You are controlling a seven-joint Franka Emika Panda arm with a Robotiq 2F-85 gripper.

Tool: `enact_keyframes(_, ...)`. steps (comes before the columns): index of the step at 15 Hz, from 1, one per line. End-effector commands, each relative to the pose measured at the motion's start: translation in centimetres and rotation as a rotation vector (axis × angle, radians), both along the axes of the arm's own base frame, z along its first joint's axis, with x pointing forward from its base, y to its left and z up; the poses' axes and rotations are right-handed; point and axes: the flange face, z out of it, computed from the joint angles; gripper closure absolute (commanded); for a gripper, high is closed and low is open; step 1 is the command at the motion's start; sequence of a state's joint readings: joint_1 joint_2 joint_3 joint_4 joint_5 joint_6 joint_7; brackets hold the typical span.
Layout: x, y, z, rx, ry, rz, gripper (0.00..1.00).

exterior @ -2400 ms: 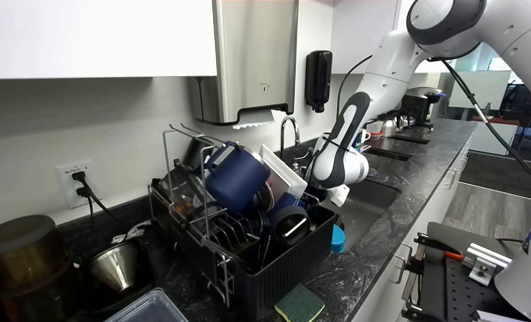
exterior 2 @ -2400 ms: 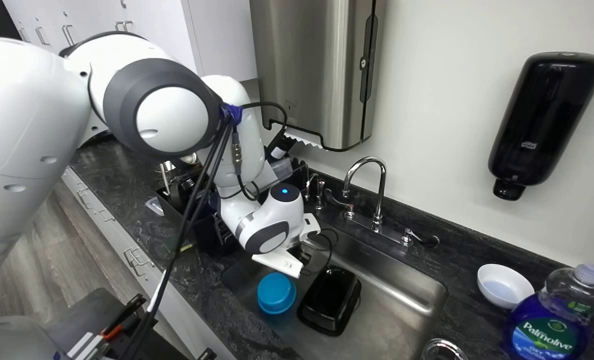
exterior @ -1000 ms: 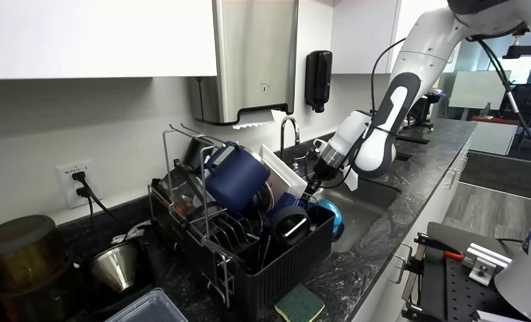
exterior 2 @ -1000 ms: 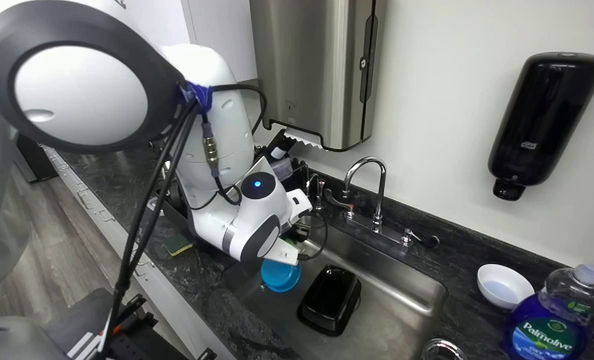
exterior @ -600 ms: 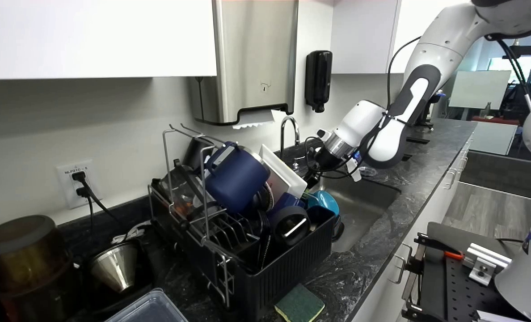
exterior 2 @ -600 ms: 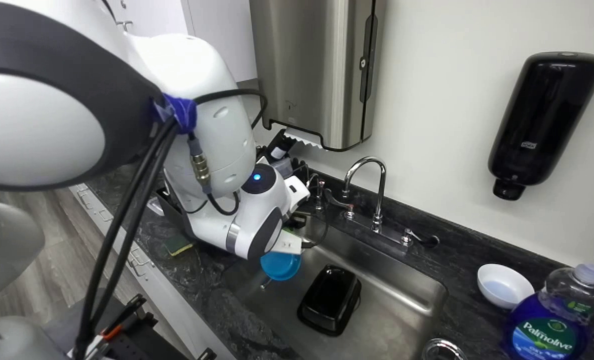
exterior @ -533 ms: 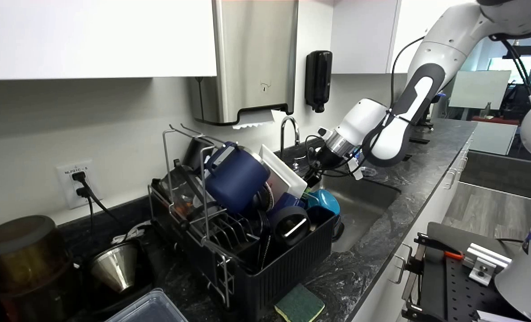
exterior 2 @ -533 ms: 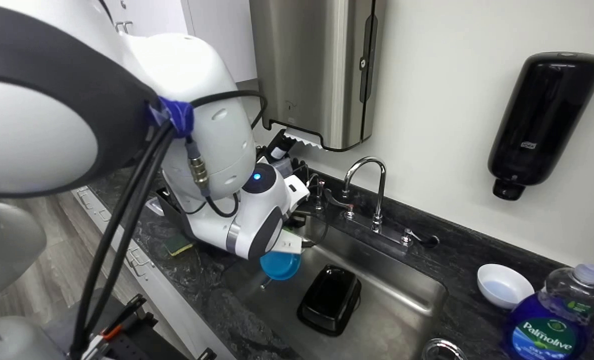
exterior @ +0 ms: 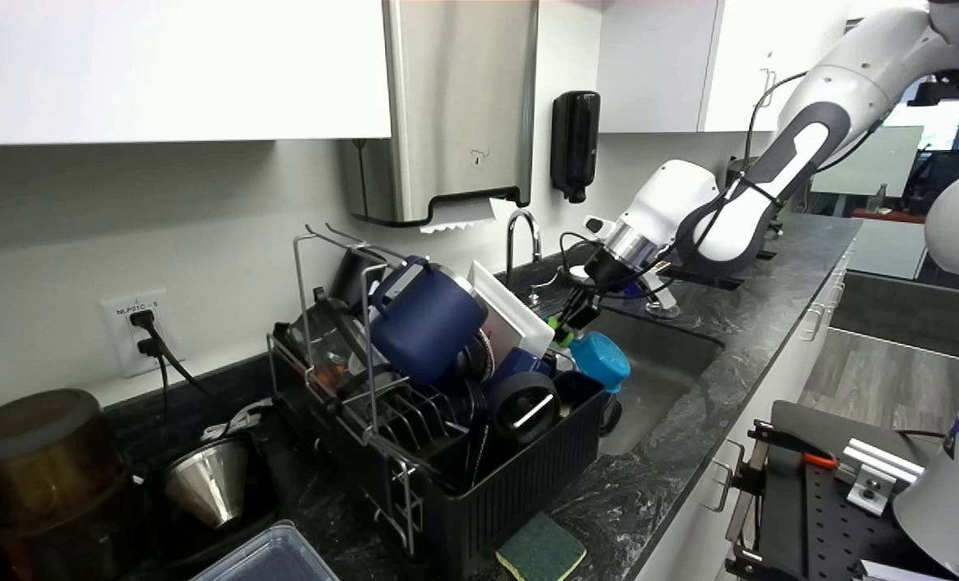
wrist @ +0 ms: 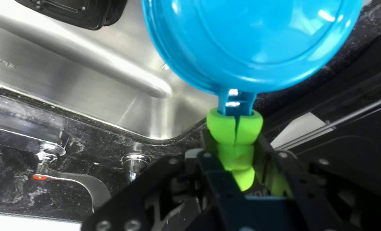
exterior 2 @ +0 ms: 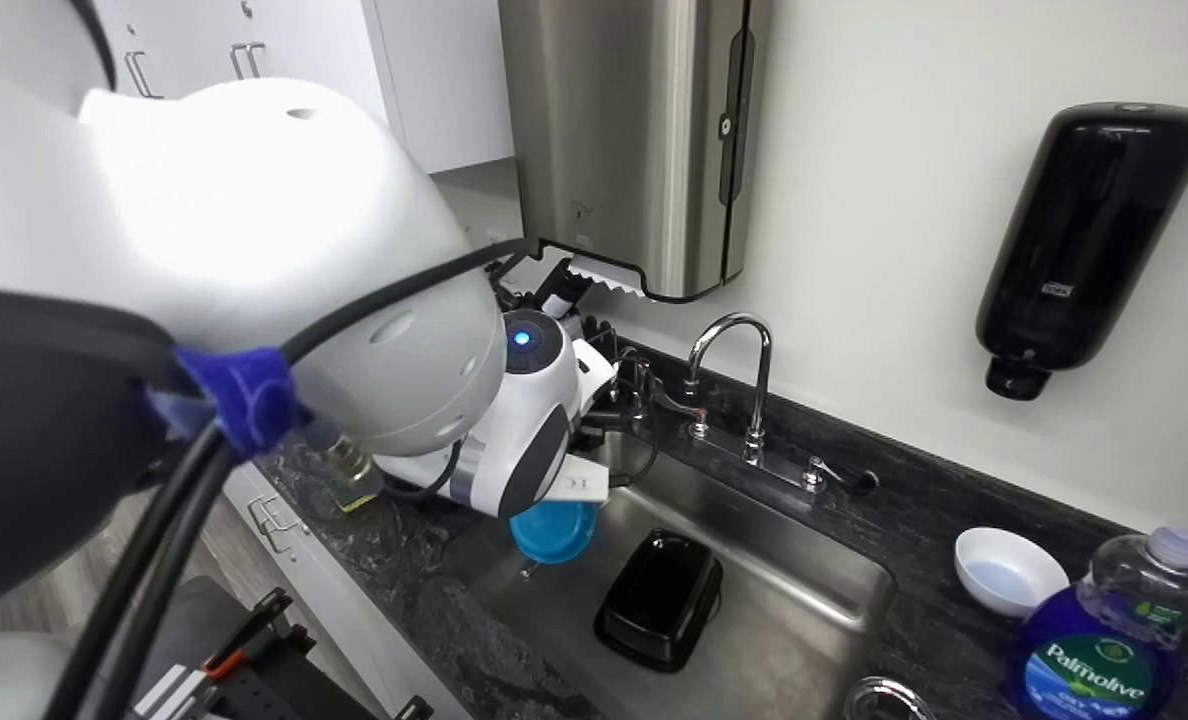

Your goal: Put the plastic pan in the drying rack

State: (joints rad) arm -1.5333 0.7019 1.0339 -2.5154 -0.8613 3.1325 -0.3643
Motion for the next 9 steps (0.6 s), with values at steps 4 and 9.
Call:
enact_keyframes(4,-1.0,-1.0,2.2,-0.015,0.013,0.191,0.92)
enact_keyframes(9,-0.6,-0.9,3.1,-0.048,0.037,0.236,0.92)
